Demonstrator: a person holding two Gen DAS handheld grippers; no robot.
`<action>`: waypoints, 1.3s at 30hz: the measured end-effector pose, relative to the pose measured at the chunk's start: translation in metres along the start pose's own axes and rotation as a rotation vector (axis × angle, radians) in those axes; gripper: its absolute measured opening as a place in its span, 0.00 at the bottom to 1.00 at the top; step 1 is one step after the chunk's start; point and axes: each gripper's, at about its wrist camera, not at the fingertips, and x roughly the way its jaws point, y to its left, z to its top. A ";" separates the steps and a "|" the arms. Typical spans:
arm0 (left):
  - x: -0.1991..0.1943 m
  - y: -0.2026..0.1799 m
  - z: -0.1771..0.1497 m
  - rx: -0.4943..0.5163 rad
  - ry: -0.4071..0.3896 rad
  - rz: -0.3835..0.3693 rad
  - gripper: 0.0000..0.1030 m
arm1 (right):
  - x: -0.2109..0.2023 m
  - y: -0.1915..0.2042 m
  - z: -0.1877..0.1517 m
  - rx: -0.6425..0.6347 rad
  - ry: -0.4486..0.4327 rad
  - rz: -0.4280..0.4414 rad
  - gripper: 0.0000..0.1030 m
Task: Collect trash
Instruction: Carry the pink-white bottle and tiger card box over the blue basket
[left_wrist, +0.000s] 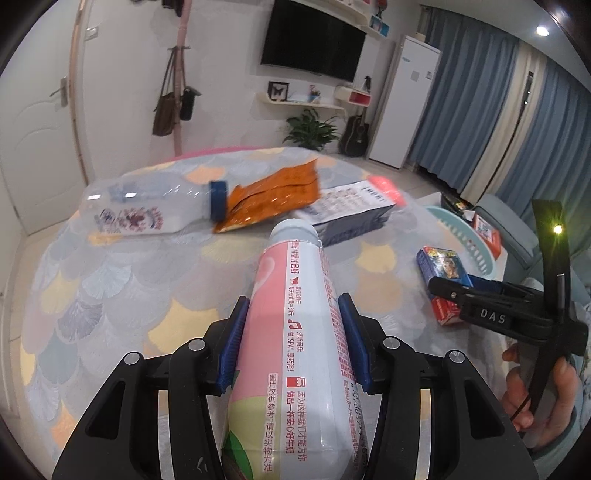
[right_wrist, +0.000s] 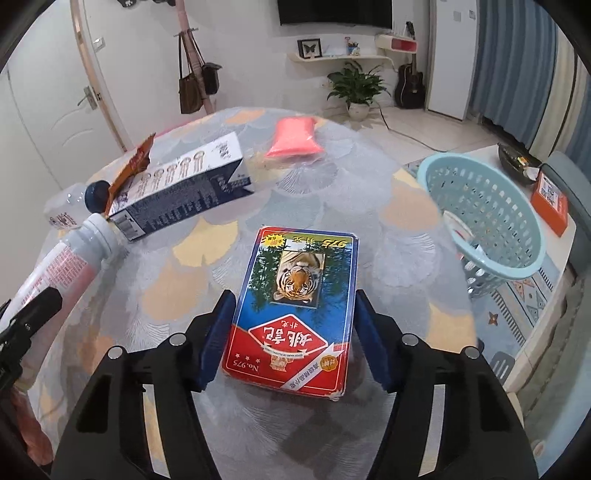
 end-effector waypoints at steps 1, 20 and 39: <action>-0.001 -0.005 0.001 0.009 -0.005 -0.004 0.45 | -0.004 -0.004 0.000 0.004 -0.012 0.001 0.59; 0.013 -0.118 0.049 0.176 -0.069 -0.134 0.45 | -0.052 -0.120 0.025 0.201 -0.162 -0.035 0.59; 0.149 -0.287 0.115 0.315 0.063 -0.302 0.45 | 0.041 -0.284 0.055 0.460 -0.024 -0.166 0.59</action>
